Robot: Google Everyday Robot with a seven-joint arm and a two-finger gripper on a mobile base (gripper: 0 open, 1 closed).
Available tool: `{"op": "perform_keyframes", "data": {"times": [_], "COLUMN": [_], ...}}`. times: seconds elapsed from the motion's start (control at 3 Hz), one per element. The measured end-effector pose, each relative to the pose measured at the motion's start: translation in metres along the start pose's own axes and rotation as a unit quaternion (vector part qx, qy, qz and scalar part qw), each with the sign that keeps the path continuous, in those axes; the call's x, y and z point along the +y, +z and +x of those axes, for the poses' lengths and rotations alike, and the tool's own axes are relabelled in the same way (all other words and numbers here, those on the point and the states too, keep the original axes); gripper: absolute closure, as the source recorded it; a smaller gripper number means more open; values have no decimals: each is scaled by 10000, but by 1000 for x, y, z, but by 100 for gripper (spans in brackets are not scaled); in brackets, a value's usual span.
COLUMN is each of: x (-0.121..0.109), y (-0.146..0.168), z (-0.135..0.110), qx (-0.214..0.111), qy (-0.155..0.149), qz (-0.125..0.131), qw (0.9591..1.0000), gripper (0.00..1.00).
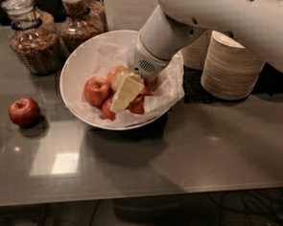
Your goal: Pick apple from white bowl
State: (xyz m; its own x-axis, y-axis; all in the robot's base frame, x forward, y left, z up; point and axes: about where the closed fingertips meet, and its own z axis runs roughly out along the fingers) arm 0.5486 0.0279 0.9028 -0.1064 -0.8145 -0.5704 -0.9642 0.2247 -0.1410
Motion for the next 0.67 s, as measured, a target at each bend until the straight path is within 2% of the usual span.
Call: {"op": "perform_keyframes", "data": {"times": [0.67], "x": [0], "y": [0], "z": [0], "qx": [0], "qy": [0], "qz": [0], "qw": [10000], "gripper": [66]}}
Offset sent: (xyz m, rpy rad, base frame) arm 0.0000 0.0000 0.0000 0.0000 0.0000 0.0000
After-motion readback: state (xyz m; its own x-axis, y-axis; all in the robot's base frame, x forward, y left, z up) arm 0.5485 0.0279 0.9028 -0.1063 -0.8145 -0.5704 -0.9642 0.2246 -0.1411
